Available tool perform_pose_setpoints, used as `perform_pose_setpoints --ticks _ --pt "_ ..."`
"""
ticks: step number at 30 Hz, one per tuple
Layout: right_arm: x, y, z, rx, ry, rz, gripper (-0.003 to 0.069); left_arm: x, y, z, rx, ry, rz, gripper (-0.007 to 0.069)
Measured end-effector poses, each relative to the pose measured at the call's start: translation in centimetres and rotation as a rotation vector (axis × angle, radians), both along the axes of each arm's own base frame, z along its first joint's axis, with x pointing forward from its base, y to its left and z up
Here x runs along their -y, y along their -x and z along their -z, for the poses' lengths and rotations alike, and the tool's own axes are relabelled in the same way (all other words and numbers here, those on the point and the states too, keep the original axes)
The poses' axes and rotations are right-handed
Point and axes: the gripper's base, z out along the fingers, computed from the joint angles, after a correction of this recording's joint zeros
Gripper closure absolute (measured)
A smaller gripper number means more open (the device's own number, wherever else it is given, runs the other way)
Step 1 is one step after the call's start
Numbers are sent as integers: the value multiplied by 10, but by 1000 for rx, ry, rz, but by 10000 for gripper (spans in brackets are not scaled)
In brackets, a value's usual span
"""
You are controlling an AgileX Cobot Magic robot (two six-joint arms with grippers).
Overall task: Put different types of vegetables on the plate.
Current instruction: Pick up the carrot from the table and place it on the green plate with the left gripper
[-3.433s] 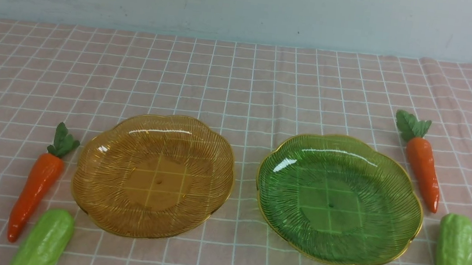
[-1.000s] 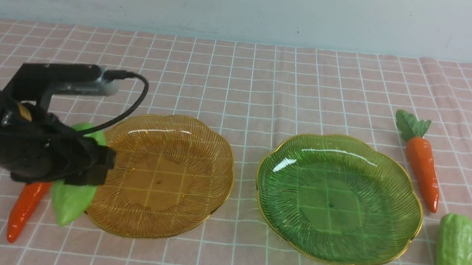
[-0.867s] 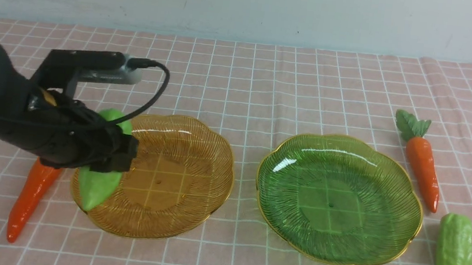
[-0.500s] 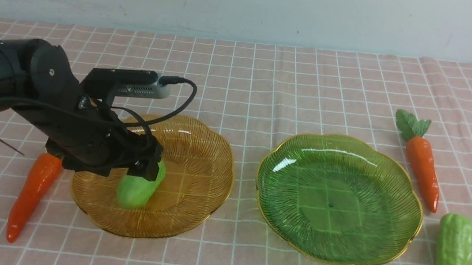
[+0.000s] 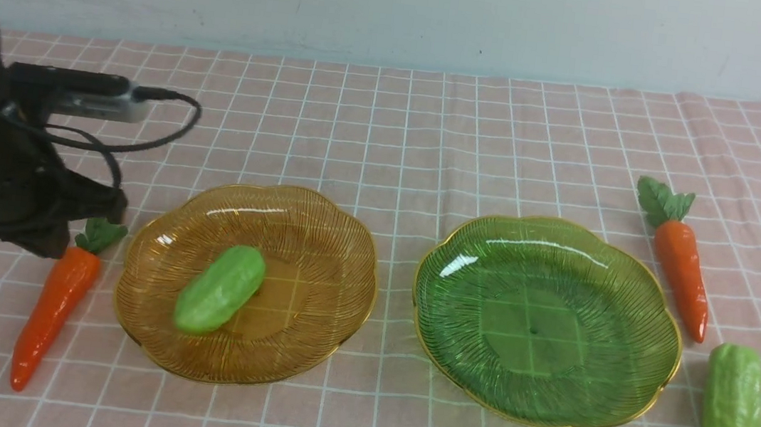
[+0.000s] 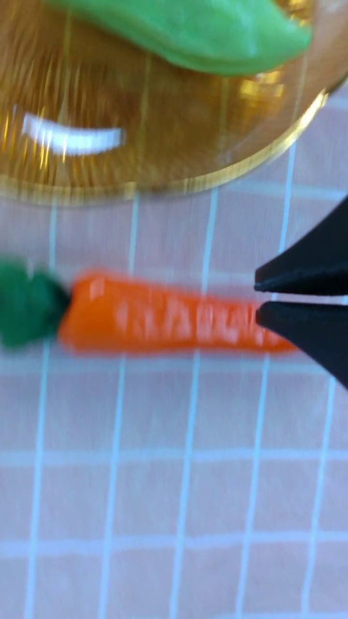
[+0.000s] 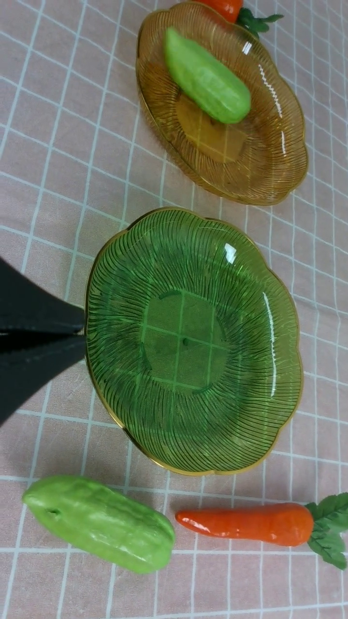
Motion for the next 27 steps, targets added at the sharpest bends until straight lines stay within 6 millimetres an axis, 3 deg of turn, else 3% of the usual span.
perform_pose_setpoints --ticks 4,8,12,16,19,22,27 --pt "0 0 0 -2 5 0 674 -16 1 0 7 -4 -20 590" --pt "1 0 1 -3 15 2 674 -17 -11 11 32 -3 -1 445" --pt "1 0 1 -3 20 2 674 -19 -24 49 -62 -3 7 206" --pt "1 0 1 -3 25 3 674 -20 -32 90 -177 8 8 88" --pt "1 0 1 -3 25 3 674 -20 -34 105 -221 13 9 84" --pt "1 0 1 -3 25 3 674 -20 -35 107 -233 20 -8 151" --pt "1 0 1 -3 25 3 674 -19 -34 102 -259 29 -43 407"
